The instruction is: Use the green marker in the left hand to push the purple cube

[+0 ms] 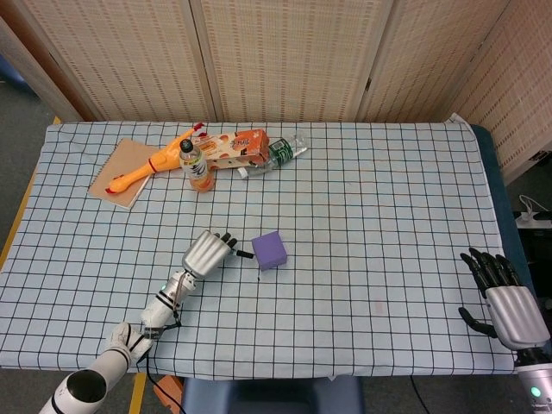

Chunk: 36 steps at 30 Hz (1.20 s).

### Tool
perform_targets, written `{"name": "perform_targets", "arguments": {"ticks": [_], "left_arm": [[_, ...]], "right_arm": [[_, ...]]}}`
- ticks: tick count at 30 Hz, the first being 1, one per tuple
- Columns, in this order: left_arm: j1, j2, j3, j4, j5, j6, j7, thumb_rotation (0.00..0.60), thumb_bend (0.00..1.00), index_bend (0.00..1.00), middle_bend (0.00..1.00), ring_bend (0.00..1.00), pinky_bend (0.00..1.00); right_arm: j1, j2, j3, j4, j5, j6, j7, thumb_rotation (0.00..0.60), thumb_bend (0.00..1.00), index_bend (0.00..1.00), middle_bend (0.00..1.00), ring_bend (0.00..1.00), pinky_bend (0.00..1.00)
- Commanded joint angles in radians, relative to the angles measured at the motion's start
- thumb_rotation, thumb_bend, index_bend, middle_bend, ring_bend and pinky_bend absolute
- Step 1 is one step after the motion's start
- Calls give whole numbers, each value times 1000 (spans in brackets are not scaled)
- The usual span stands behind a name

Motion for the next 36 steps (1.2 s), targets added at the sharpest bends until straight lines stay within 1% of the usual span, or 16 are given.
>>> {"name": "perform_targets", "arguments": {"ticks": [1,8,16,27,31,36], "left_arm": [[-6,-4,-5,-1,-4,-2,3,600,556,801,816,733,882],[-41,-22,-28,6,-21,-23,8,600,557,801,816,733,882],[-67,-47,-35,20,-27,-52,7,600,555,801,816,733,883],[-113,-66,-49,23,-32,-52,25,600,559,800,816,733,883],[-100,-57,-42,17,-32,-51,36,600,558,800,816,733,882],[-46,-17,-16,-16,-19,-9,42,600,558,800,816,733,882]], "right_arm": [[-1,0,-1,-2,-3,3,-1,600,177,0,0,0,0],[-1,4,0,-1,4,-1,3,600,177,0,0,0,0],[-6,6,3,0,6,8,7,600,177,0,0,0,0],[-8,6,3,1,5,13,6,600,177,0,0,0,0],[-10,8,3,1,2,17,11,600,177,0,0,0,0],[-9,10,1,1,-4,14,17,600,177,0,0,0,0]]}}
